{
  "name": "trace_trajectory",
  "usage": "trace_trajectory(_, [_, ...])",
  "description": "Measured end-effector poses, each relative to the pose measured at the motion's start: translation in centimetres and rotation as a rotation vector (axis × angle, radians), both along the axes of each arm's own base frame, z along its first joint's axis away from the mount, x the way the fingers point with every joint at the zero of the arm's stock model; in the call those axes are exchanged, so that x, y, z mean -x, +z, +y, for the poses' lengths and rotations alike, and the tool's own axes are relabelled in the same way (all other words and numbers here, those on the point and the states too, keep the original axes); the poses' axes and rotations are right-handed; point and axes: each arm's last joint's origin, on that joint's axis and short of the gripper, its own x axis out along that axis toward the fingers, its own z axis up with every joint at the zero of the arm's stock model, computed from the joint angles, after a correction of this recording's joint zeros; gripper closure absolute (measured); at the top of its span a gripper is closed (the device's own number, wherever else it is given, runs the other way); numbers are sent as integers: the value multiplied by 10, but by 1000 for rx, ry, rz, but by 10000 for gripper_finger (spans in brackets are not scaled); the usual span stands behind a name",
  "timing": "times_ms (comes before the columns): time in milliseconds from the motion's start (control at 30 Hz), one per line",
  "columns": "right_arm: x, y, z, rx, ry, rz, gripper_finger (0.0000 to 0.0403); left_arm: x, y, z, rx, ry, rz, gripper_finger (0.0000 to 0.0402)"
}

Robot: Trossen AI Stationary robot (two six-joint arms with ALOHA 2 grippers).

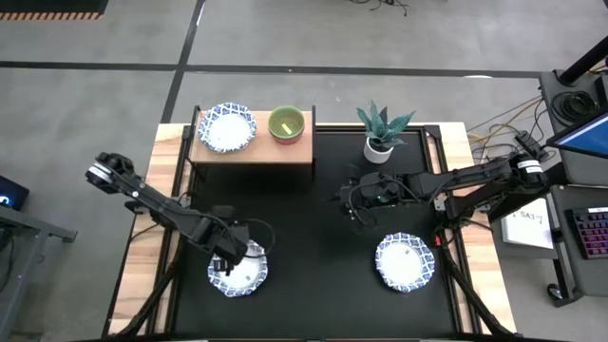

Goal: Place and stack bowls onto a shelf
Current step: Stack the white patterned bowl on top of the other white patterned bowls on the shelf

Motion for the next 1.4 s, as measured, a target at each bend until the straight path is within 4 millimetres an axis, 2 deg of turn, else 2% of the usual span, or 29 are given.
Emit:
trace_trajectory(300, [2, -7, 0, -17, -10, 15, 339, 9, -26, 5, 5, 13, 5, 287])
trace_trajectory(667, [2, -7, 0, -51, -29, 15, 341, 10, -38, 6, 36, 105, -30, 289])
trace_trajectory(767, [2, -7, 0, -53, -30, 15, 341, 10, -38, 6, 38, 116, -31, 309])
trace_trajectory(967, [3, -10, 0, -63, -36, 22, 342, 9, -36, 4, 79, 114, -14, 392])
trace_trajectory(1067, [3, -11, 0, -62, -36, 26, 342, 5, -29, 2, 97, 112, -25, 394])
trace_trajectory(1167, [4, -12, 0, -62, -35, 34, 342, -1, -12, -2, 126, 79, -77, 399])
trace_trajectory(1300, [4, -12, 0, -61, -35, 35, 342, -11, 25, -6, 160, 1, -196, 400])
trace_trajectory(1400, [5, -14, 0, -58, -34, 41, 342, -12, 65, -3, 116, -28, -322, 401])
